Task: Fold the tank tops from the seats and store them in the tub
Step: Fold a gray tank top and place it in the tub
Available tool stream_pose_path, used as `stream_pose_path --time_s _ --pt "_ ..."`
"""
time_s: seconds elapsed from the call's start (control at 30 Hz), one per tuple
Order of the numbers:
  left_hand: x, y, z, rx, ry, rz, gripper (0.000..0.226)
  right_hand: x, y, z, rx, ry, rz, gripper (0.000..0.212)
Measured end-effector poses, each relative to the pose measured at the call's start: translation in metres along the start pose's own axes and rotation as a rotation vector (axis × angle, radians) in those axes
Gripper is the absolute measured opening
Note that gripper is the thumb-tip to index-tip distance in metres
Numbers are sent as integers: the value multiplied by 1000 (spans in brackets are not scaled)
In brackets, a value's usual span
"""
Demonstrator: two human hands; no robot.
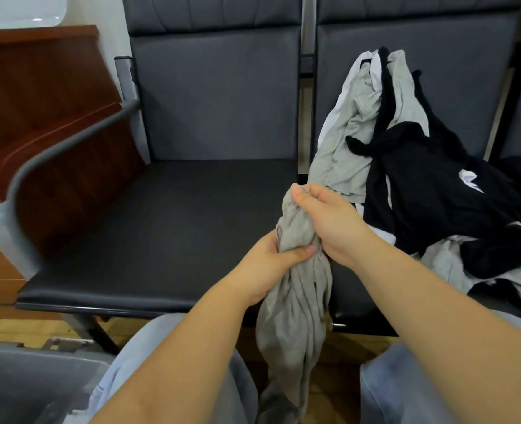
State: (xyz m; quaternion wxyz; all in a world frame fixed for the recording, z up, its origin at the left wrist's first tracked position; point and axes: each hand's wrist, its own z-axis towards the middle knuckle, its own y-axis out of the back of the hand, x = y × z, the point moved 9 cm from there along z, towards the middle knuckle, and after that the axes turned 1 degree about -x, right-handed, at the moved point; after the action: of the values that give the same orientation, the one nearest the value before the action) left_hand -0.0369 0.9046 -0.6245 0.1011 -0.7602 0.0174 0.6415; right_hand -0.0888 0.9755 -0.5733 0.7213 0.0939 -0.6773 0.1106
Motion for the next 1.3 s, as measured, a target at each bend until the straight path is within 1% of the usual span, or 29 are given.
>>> stream_pose_path --time_s 0.07,0.1,0.13,0.17,0.2,0.23,0.3,0.37,0.43,0.5,0.53,0.6,0.67,0.7,0.73,0.83,0.9,0.93,1.03,1.1,1.13,1.2,1.23,1.27,1.3 --pt "-2 2 0 -53 14 -101 29 -3 6 3 -37 -2 45 23" --pt "-3 4 -1 -82 13 -160 29 -7 10 4 -50 -32 51 27" --pt "-5 7 -2 -114 11 -217 29 -14 9 4 -38 -96 71 38" --pt "-7 11 -4 -150 8 -269 30 -24 5 3 7 -177 113 53" --pt "-10 17 -6 -189 4 -314 29 -33 -4 -1 78 -267 183 69" --pt "-12 24 -8 -235 -3 -349 28 -41 -16 -8 166 -347 251 80" --pt "-16 42 -13 -344 -18 -385 25 -53 -42 -23 327 -460 315 90" --pt "-18 59 -20 -435 -33 -396 28 -66 -58 -35 421 -513 289 94" --pt "-20 71 -26 -498 -46 -401 31 -74 -68 -44 502 -547 278 89" --pt "-22 84 -34 -571 -62 -413 28 -75 -78 -57 627 -579 262 81" --pt "-21 92 -38 -616 -67 -432 24 -74 -82 -65 710 -592 227 74" --pt "-18 113 -47 -722 -62 -500 16 -73 -85 -77 861 -575 72 54" --pt "-14 134 -58 -844 -45 -547 16 -72 -82 -79 903 -554 -47 34" --pt "-14 144 -65 -901 -45 -545 20 -72 -79 -77 907 -558 -71 29" --pt "-15 154 -72 -956 -58 -525 25 -70 -76 -76 910 -567 -81 31" --pt "-25 177 -91 -1089 -158 -358 34 -65 -63 -72 955 -560 -110 50" --pt "-29 189 -98 -1130 -171 -213 33 -58 -48 -67 959 -544 -123 47" --pt "-29 193 -100 -1135 -150 -172 34 -53 -39 -64 938 -538 -123 46" --pt "-19 198 -99 -1102 1 -108 40 -39 -10 -47 833 -455 -122 59" --pt "-12 190 -92 -978 87 -96 37 -32 1 -40 759 -407 -97 60" --pt "-10 182 -86 -881 113 -94 31 -28 5 -38 727 -386 -88 59" --pt "-7 159 -75 -635 155 -53 16 -25 11 -35 661 -355 -102 61" --pt "-4 147 -71 -501 184 -20 14 -24 15 -33 620 -342 -105 67" --pt "0 133 -69 -360 233 22 17 -24 19 -29 568 -331 -88 81" --pt "6 118 -69 -211 304 91 21 -26 24 -26 524 -332 -71 100"
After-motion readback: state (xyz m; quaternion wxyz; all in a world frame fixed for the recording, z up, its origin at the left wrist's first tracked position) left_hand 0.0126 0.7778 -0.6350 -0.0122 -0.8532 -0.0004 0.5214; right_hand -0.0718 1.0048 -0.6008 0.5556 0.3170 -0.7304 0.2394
